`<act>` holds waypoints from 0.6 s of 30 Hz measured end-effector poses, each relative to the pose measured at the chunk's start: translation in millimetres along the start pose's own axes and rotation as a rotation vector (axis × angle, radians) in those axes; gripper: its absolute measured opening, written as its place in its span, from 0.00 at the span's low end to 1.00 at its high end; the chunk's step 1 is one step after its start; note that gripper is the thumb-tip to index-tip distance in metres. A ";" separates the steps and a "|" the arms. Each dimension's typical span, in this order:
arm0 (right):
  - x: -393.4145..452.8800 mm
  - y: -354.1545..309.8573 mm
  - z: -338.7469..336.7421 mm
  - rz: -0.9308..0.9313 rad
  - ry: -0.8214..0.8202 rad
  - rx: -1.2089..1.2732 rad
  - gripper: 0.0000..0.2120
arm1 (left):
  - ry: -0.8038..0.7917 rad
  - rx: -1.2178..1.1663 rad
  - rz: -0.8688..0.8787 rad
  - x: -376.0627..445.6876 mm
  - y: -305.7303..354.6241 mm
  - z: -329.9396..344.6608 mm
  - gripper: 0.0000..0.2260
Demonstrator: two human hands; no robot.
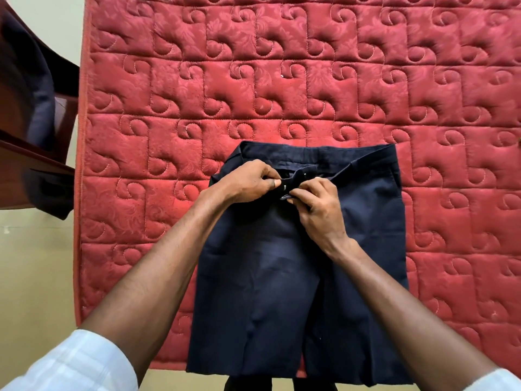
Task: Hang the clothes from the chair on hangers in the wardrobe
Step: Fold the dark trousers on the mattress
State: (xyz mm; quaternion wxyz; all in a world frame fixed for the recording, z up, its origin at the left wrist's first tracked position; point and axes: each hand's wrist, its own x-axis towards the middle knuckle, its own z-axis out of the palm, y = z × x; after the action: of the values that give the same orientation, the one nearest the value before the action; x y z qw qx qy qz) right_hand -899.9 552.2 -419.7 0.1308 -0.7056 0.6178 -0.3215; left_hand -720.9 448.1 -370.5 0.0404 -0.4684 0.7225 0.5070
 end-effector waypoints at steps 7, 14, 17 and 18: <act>-3.0 -11.1 3.0 0.022 0.029 0.101 0.05 | 0.013 -0.076 0.008 -0.4 -0.8 12.9 0.07; -0.2 -11.1 3.9 0.104 0.036 0.093 0.06 | -0.022 -0.083 0.037 1.1 -2.4 12.8 0.06; -0.3 -8.5 1.2 0.135 0.027 0.099 0.07 | -0.036 -0.033 0.054 -0.5 -0.3 9.5 0.07; 0.1 -8.1 0.2 0.143 0.025 0.104 0.07 | -0.039 -0.021 0.061 -1.1 -0.1 8.8 0.07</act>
State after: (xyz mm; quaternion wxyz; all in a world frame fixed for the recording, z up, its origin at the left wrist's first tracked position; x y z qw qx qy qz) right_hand -893.4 553.7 -415.0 0.1824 -0.6478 0.6508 -0.3516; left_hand -723.9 455.5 -374.2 0.0340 -0.4366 0.7301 0.5246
